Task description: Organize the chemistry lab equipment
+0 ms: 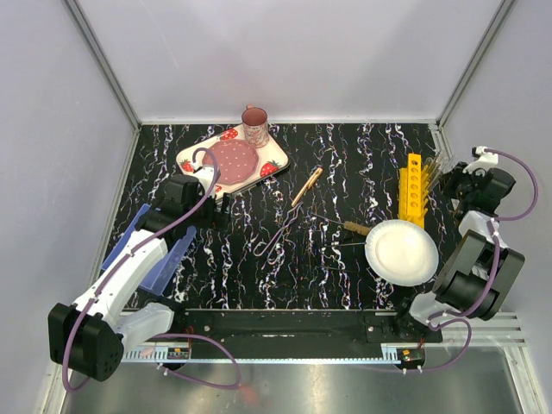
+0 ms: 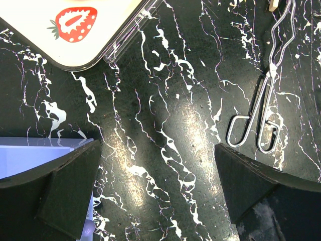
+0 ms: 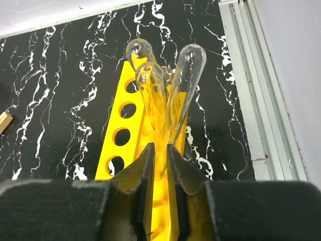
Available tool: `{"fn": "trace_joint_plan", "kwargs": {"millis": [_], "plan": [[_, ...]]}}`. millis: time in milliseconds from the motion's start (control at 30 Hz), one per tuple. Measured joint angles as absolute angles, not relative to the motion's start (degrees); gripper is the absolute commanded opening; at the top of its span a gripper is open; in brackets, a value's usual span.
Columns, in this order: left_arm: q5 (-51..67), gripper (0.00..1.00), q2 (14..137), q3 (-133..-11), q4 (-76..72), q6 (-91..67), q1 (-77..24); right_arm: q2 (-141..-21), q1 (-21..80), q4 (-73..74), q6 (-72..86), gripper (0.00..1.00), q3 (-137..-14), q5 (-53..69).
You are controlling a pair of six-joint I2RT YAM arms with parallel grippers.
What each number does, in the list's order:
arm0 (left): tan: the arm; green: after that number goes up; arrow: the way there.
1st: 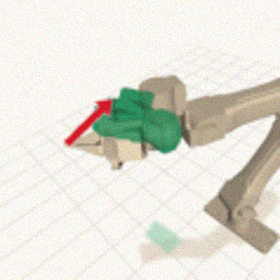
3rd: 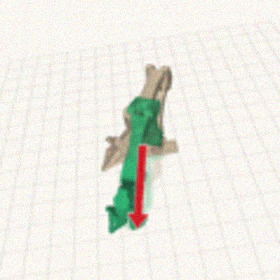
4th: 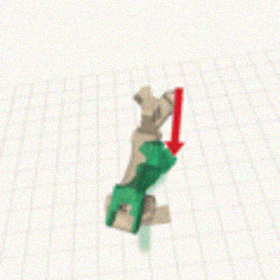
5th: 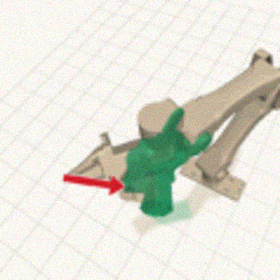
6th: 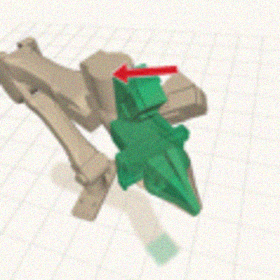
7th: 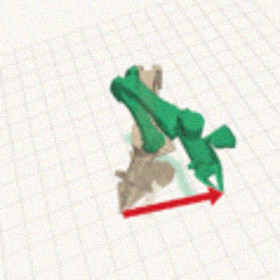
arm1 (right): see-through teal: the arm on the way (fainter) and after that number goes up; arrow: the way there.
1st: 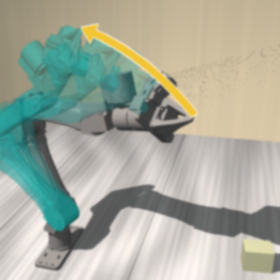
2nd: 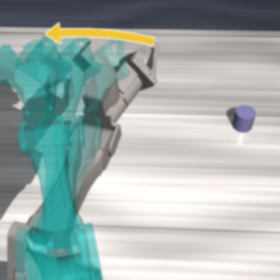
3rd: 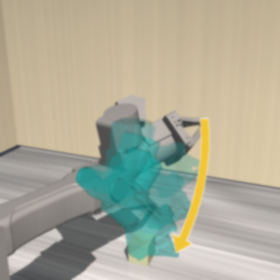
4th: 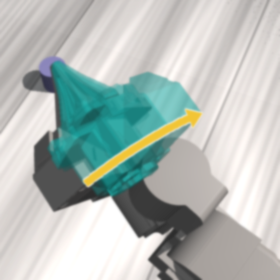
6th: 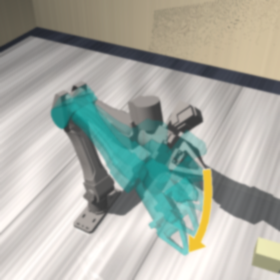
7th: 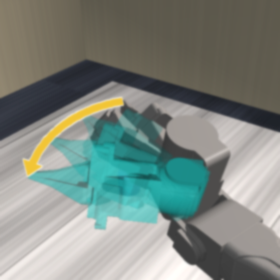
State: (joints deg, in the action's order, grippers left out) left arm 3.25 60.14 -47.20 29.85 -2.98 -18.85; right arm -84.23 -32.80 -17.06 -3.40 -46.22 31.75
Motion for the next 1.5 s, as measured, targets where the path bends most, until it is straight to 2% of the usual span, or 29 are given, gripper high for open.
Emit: {"fn": "trace_joint_plan", "kwargs": {"millis": [1000,1467,1500], "plan": [[3.25,0.99,60.14,-47.2,29.85,-2.98,-18.85,-83.35,-32.8,-15.88,-3.84,0.23,-45.34,32.08],[3.25,0.99,60.12,-47.2,29.85,-2.98,-18.85,-78.13,-32.84,-4.93,-7.7,0.27,-46.37,33.95],[3.25,0.99,60.12,-47.2,29.85,-2.98,-18.85,-77.95,-32.86,-3.51,-8.36,0.3,-46.78,34.3]]}}
